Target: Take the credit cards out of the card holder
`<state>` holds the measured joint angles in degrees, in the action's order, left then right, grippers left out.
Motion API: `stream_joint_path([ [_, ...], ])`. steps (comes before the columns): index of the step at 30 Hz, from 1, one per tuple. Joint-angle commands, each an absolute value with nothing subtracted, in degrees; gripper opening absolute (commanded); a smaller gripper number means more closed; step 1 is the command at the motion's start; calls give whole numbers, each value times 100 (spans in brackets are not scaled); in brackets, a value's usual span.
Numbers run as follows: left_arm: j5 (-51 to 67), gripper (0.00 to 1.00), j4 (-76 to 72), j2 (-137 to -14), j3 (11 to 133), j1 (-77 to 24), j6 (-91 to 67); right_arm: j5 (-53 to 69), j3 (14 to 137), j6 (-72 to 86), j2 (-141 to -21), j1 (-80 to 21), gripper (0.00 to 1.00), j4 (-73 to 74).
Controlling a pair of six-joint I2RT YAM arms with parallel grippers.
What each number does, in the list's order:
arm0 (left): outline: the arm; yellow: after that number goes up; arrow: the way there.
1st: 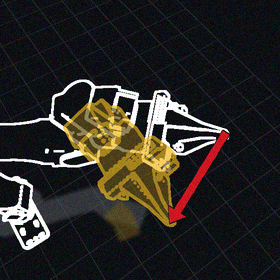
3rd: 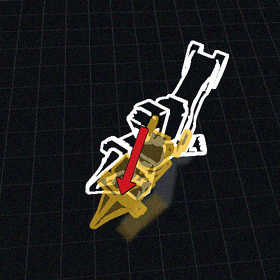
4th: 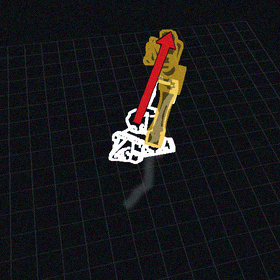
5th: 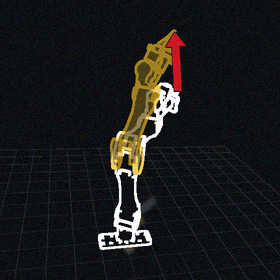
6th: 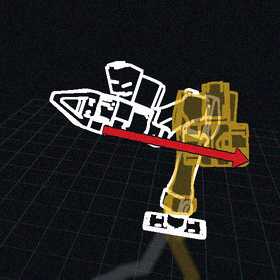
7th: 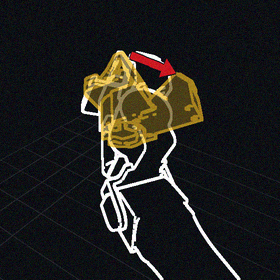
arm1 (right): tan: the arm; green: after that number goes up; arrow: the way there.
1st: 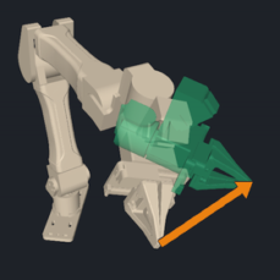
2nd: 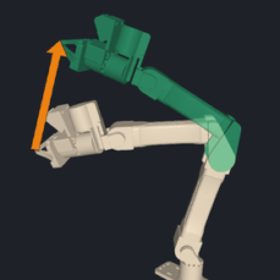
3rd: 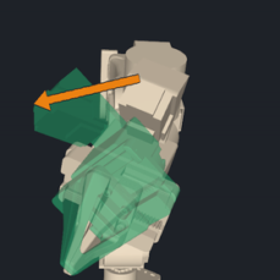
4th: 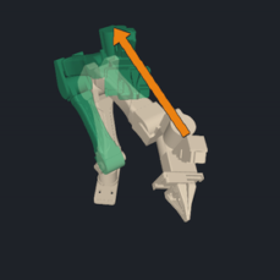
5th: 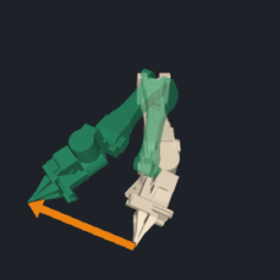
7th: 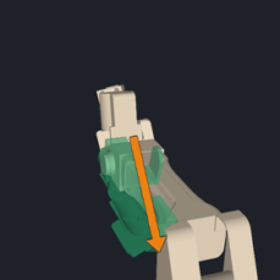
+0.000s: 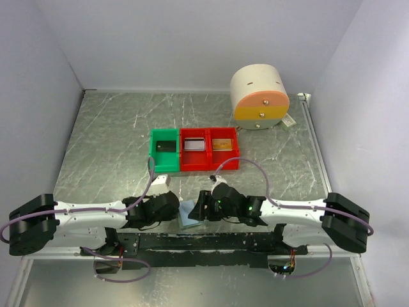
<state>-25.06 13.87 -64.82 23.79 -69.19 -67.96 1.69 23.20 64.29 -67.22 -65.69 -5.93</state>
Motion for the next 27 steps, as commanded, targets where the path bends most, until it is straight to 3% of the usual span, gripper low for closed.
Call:
stream_joint_path([
  [1,-2632,28,1536,-6459,2488,-6926,-6825,623,2567,6029,-7149,-6584,55,-1101],
  [7,-2700,31,1603,-6232,2357,-6926,-7004,1283,2731,5803,-7837,-6585,55,-1420],
  [12,-2755,38,2009,-5880,2439,-6932,-7114,1159,2824,5608,-7529,-6584,55,-1073],
  [20,-2457,56,1574,-5153,2479,-6970,-6693,-1125,3296,4857,-6136,-6140,53,1275],
  [27,-2007,61,934,-5442,2897,-6970,-6195,-64,2803,4452,-5594,-4953,50,1305],
])
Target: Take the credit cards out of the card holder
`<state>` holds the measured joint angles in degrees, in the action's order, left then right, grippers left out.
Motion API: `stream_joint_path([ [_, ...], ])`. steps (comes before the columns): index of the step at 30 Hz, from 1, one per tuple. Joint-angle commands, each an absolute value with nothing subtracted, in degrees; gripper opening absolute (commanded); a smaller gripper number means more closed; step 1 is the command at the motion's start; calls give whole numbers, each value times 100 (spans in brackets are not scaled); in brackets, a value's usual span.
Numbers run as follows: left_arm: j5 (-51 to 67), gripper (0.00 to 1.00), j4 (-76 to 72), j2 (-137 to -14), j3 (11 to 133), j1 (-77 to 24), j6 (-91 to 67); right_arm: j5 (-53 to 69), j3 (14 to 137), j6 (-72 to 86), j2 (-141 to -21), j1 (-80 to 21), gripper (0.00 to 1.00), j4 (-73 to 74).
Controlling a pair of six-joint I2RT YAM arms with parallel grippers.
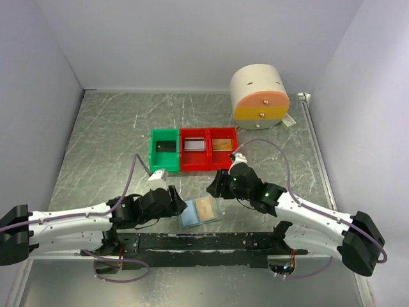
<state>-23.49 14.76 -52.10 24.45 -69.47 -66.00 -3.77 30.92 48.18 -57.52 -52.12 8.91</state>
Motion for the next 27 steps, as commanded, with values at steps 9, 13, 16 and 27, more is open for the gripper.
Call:
stream_joint_path([
  [9,-1565,56,257,-7111,3338,-7200,-6393,533,1948,4992,-4771,-4926,41,720],
  [13,-1693,55,-414,-7396,3064,-7277,-6625,1082,1828,5051,-4851,-4931,37,474],
  [16,-1889,52,-41,-7489,3115,-7293,-6767,1324,1856,4900,-5074,-4931,36,400],
  [27,-2171,47,541,-7142,2653,-7516,-7300,1250,2082,4577,-5835,-4931,37,584],
])
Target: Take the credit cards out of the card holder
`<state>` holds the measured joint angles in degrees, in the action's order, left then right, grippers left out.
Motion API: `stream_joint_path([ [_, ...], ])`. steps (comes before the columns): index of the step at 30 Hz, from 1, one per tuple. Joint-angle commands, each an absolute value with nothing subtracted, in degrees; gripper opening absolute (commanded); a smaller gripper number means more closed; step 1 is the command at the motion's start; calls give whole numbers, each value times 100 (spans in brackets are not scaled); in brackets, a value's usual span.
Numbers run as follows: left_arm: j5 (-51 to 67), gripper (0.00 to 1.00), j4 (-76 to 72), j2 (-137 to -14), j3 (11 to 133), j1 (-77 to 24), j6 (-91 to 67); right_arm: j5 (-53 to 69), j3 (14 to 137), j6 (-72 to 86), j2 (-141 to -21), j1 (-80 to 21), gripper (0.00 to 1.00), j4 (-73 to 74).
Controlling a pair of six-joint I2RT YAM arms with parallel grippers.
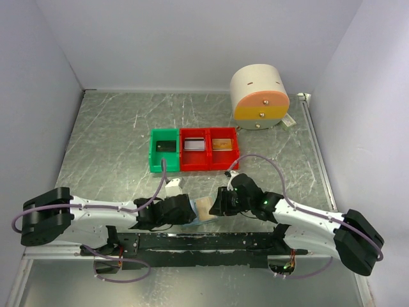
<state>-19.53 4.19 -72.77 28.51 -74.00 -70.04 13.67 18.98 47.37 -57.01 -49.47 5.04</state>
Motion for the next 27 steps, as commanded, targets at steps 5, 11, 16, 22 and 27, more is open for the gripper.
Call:
stream_joint_path([
  [5,-2271,46,765,-7123,2628,-7601,-7368,1297,2177,4416,-6041,-4933,37,607],
  [11,-2402,45,1157,-7188,2810,-7673,-7414,1477,2140,4479,-6272,-4931,36,410],
  [16,-2389,50,1342,-7219,2918,-7723,-7374,1342,2174,4466,-6404,-4931,37,522],
  [22,-2505,50,1763,-7235,3048,-7796,-7430,1629,2127,4518,-6360,-4931,35,294],
  [27,-2464,45,1652,-7243,2875,-7811,-7517,1736,2191,4544,-6319,-4933,34,244],
])
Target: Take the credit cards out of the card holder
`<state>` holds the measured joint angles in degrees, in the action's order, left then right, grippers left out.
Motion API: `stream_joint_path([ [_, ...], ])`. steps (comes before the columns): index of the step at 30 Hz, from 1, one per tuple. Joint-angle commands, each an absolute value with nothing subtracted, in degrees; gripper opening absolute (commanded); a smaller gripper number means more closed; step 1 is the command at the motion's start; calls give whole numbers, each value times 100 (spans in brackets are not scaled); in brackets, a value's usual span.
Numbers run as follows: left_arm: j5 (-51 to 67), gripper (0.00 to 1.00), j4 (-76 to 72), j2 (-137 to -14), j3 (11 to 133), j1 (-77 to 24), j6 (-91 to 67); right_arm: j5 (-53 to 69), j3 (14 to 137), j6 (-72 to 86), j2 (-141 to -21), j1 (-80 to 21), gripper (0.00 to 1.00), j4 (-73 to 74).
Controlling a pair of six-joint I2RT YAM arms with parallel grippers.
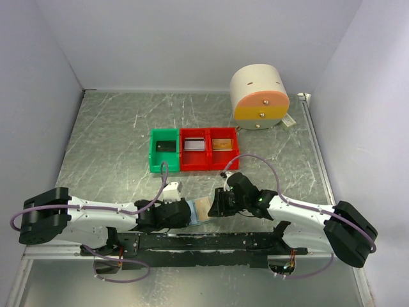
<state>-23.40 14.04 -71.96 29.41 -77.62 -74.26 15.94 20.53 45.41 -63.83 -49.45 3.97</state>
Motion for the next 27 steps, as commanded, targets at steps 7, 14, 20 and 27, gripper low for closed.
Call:
stream_joint_path([
  [7,-2470,42,1703,-7427,2847,-7866,-7637,1347,2388,4486,-6337,-4933,37,671],
  [14,-2550,43,1810,-7493,2909,-7930,-7712,1450,2327,4559,-6666,-4933,38,497],
  [20,-2557,43,1774,-7415,2820,-7963,-7750,1776,2133,4654,-6893,-4935,37,80],
  [27,-2536,38,1655,-7369,2706,-7989,-7789,1716,2273,4652,-6575,-4931,34,192],
])
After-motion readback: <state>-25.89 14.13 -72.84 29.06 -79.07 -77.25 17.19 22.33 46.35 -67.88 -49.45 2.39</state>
